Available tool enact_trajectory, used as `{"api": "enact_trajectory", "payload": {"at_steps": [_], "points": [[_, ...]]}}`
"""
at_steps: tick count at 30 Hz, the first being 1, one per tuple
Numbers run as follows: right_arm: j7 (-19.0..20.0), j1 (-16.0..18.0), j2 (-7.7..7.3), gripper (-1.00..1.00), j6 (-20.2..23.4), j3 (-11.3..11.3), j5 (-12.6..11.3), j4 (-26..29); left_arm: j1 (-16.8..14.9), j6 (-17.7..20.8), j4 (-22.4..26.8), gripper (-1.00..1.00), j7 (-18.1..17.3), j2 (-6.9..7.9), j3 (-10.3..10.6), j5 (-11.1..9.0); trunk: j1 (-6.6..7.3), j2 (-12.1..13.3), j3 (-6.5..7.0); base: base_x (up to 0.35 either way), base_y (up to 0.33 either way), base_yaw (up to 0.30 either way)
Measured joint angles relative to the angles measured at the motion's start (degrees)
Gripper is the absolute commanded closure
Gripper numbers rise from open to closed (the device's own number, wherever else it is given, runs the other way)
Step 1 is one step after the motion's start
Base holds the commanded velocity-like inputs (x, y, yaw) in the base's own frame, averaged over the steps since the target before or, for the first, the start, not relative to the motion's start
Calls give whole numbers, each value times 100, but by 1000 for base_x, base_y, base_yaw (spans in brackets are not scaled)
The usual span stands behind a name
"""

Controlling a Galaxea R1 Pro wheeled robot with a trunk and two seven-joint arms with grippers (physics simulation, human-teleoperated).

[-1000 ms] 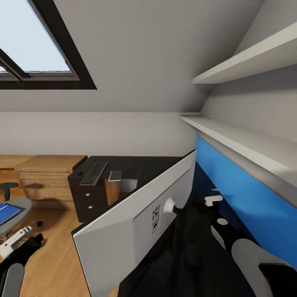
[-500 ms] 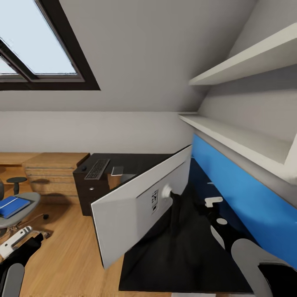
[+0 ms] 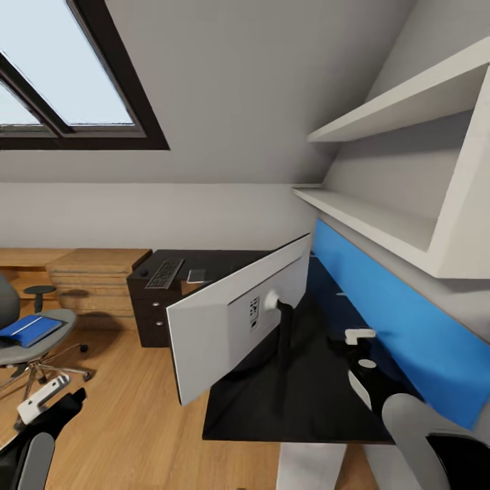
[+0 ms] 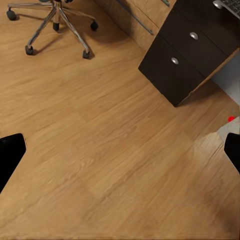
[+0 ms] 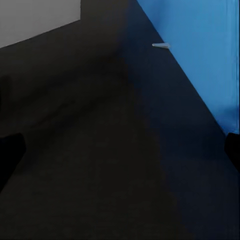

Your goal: In the bedroom, organize the workspace by keeping the computer under the desk, ensuring the monitor is on the desk, placing the keyboard on the desk next to the monitor, placing the mouse on the desk next to the keyboard, moving the folder from the swivel chair onto the desk next to the mouse, stacking the notebook on top of the folder with the pen on top of the notebook, and positioning the swivel chair next to the desk.

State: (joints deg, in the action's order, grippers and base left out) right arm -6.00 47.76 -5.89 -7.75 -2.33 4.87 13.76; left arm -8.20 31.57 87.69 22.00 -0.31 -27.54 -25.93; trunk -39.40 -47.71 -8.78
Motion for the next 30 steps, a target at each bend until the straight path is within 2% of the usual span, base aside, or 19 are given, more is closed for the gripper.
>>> {"api": "enact_trajectory", "payload": {"at_steps": [3, 6, 7, 8, 9, 11, 13, 14, 15, 16, 18, 20, 21, 22, 24, 30], "points": [[-138, 0, 0, -100, 38, -282, -33, 14, 0, 48, -224, -100, 7, -8, 48, 9, 1, 0, 0, -48, 0, 0], [-229, -1, 20, -100, 43, -408, -50, -4, 0, 98, -670, -100, 13, 0, 66, 98, 1, 0, 0, -17, 0, 0], [-253, -1, 72, -100, 41, -439, -53, -12, 0, 107, -974, -100, 14, 3, 70, 226, 1, 0, -1, -6, 0, 0], [-278, -1, 201, -100, 31, -465, -45, -18, 1, 95, -1464, -100, 9, 0, 82, 541, 1, 1, -1, -5, 0, 0], [-284, -1, 255, -100, 22, -476, -42, -19, 0, 88, -1663, -100, 10, -4, 93, 688, 1, 0, 0, -3, 0, 0], [-296, -4, 415, -100, -35, -491, -40, -26, 0, 32, -2212, -100, -26, -21, 161, 1279, 1, 0, -1, -2, 0, 0], [-310, -33, 518, -100, -126, -497, -43, -29, -2, -90, -2559, -100, -162, -25, 190, 1637, 1, 0, -1, 0, 0, 0], [-337, -67, 594, -100, -235, -506, -43, -30, -2, -245, -2789, -100, -317, -24, 201, 1797, 1, 0, -1, 0, 0, 0], [-363, -87, 632, -100, -301, -500, -42, -32, -2, -354, -2918, -100, -407, -23, 206, 1867, 1, 0, 0, 0, 0, 0], [-441, -127, 704, -100, -441, -502, -42, -33, -3, -634, -3182, -100, -575, -13, 219, 1978, 1, 0, -1, 0, 0, 0], [-680, -217, 816, -100, -690, -504, -47, -34, -2, -1419, -3772, -100, -807, -1, 251, 2248, 1, 0, -1, 0, 0, 0], [-931, -276, 880, -100, -814, -505, -53, -13, -2, -2214, -4257, -100, -906, 1, 289, 2647, 1, 0, 0, 0, 0, 0], [-1063, -296, 903, -100, -876, -508, -58, 2, -2, -2672, -4466, -100, -943, -6, 307, 2926, 1, 0, 0, 0, 0, 0], [-1128, -303, 912, -100, -920, -510, -60, 10, -2, -2868, -4550, -100, -958, -10, 314, 3055, 1, -1, 0, 0, 0, 0], [-1205, -313, 923, -100, -982, -512, -62, 23, -1, -3029, -4619, -100, -971, -13, 322, 3161, 1, -1, 0, 0, 0, 0], [-1289, -322, 933, -100, -1040, -515, -81, 33, -2, -3162, -4682, -100, -981, -16, 328, 3256, 1, -1, 0, 0, 0, 0]]}}
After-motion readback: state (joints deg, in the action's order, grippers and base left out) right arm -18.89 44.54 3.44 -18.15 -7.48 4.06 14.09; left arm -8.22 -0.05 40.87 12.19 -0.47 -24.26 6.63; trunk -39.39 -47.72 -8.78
